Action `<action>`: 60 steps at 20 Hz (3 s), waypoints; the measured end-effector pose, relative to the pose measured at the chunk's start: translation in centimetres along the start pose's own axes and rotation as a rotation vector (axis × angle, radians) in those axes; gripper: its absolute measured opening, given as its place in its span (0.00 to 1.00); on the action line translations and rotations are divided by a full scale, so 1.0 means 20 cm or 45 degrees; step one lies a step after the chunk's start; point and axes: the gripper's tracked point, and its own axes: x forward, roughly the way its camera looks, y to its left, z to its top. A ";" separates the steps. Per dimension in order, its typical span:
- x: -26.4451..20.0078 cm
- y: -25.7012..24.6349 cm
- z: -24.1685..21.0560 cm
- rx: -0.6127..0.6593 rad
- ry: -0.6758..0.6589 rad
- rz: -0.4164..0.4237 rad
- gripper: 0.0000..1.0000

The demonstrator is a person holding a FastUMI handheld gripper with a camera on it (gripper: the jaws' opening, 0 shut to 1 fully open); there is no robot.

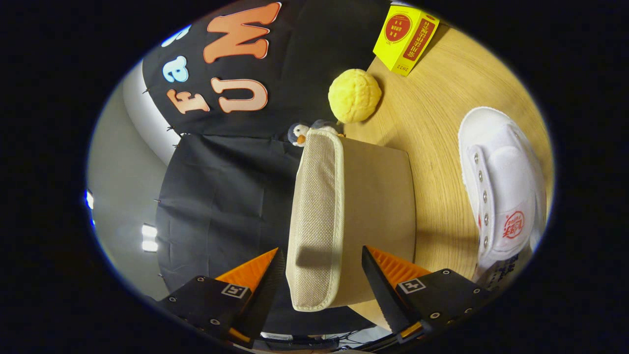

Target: Open the storage box then place both shoes into the box .Put the left shoe in first, then the right shoe, with the right side of both shoes facing outward in a uniform manner.

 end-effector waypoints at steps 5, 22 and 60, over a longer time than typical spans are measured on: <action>-0.02 0.06 0.00 -0.019 0.026 0.037 0.74; 0.11 0.86 0.06 -0.422 -0.035 0.152 0.10; -0.05 0.31 0.40 -0.843 -0.358 -0.819 0.98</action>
